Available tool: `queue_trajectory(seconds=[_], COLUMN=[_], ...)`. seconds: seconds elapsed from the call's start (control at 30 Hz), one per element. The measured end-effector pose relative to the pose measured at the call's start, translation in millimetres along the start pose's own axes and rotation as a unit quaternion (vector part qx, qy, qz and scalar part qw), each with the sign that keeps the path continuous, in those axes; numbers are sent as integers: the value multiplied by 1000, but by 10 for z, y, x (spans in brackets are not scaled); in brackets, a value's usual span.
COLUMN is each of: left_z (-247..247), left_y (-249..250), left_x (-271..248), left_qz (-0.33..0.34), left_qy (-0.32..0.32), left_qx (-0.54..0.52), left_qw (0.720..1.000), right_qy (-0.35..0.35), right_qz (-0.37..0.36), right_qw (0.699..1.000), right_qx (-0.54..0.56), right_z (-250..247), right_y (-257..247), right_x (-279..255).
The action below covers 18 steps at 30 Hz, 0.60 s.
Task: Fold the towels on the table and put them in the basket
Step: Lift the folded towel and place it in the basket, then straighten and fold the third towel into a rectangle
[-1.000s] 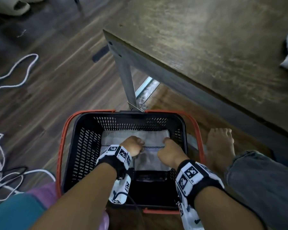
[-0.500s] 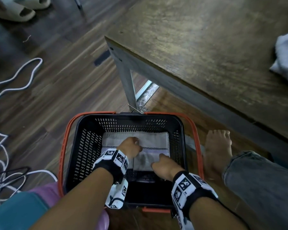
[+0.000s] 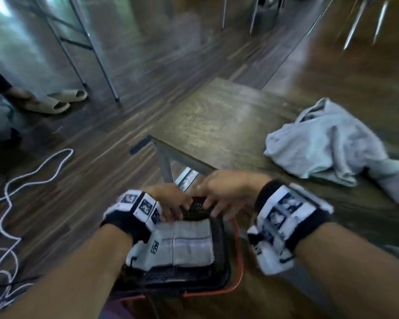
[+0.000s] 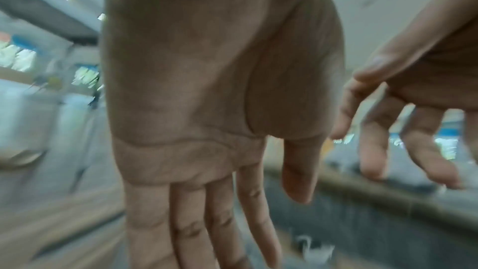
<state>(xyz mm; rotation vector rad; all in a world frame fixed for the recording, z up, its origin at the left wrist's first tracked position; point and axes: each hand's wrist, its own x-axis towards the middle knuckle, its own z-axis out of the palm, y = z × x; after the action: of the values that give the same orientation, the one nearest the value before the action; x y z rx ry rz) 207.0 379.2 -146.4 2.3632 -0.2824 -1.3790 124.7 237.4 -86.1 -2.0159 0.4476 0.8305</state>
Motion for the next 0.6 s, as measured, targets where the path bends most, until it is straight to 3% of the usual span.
queue_trajectory(seconds=[0.07, 0.13, 0.23, 0.43, 0.6], left_z=[-186, -299, -278, 257, 912], left_y=[412, 907, 1716, 2899, 3324], left_x=[-312, -608, -1080, -1602, -1246], left_qz=[80, 162, 238, 323, 305], left_qy=[36, 112, 192, 150, 153], left_qx=[16, 42, 69, 172, 265], left_qw=[996, 980, 950, 919, 902], right_qy=[75, 179, 303, 414, 438], right_qz=[-47, -90, -102, -49, 0], right_qw=[996, 980, 947, 907, 896], right_qx=[-3, 12, 18, 58, 68], right_z=[-444, -864, -1312, -1650, -1704], right_y=[-129, -175, -7, 1105, 2048], right_x=[-541, -1102, -1846, -2431, -2345])
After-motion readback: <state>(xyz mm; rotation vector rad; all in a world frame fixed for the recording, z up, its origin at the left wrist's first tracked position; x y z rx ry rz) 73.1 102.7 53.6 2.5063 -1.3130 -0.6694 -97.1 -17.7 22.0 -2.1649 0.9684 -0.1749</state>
